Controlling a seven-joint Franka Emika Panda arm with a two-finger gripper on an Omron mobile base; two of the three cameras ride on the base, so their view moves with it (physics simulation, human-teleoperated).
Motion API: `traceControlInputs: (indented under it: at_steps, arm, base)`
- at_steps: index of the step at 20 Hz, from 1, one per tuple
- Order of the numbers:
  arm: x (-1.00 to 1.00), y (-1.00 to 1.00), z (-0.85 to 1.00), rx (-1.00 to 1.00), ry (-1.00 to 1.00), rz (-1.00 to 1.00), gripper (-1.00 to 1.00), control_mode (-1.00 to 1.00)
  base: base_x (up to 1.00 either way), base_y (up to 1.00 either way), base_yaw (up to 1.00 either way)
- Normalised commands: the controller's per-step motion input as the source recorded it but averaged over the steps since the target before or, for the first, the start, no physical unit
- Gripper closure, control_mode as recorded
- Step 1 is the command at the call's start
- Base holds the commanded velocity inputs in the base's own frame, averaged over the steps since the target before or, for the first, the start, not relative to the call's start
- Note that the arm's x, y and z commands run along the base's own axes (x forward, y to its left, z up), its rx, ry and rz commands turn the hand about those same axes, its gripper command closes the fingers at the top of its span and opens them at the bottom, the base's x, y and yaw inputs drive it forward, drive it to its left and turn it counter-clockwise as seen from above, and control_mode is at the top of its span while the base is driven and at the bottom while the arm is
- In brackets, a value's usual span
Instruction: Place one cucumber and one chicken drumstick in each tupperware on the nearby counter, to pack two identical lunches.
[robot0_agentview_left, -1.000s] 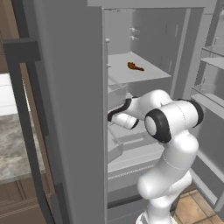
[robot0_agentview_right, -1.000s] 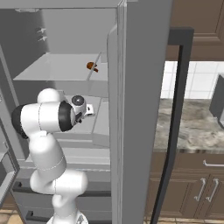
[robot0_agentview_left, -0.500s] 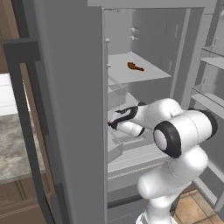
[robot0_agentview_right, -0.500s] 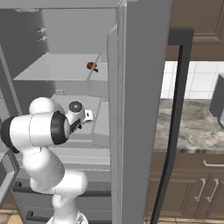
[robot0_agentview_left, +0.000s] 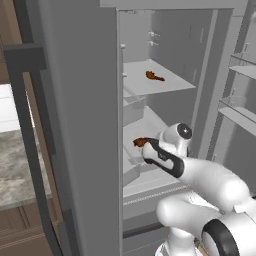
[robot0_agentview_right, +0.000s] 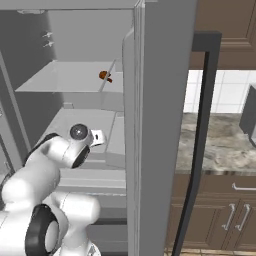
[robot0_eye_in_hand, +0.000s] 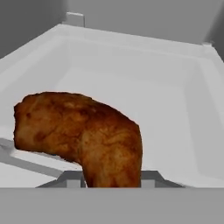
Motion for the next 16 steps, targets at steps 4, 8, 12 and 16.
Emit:
traceControlInputs:
  at_steps: [4,8,12,16]
  arm:
    - [-0.60,-0.08,0.94,-0.04,0.10,0.00,1.00,-1.00]
    - [-0.61,-0.02,0.39,-0.07,0.12,0.00,1.00,-1.00]
    - [-0.70,0.00,0.15,-0.05,0.00,0.00,1.00,-1.00]
    - [-0.89,-0.07,0.37,-0.01,-0.03,0.00,1.00,-1.00]
  base:
    - [0.00,0.00,0.00]
    - [0.00,0.00,0.00]
    - [0.00,0.00,0.00]
    - [0.00,0.00,0.00]
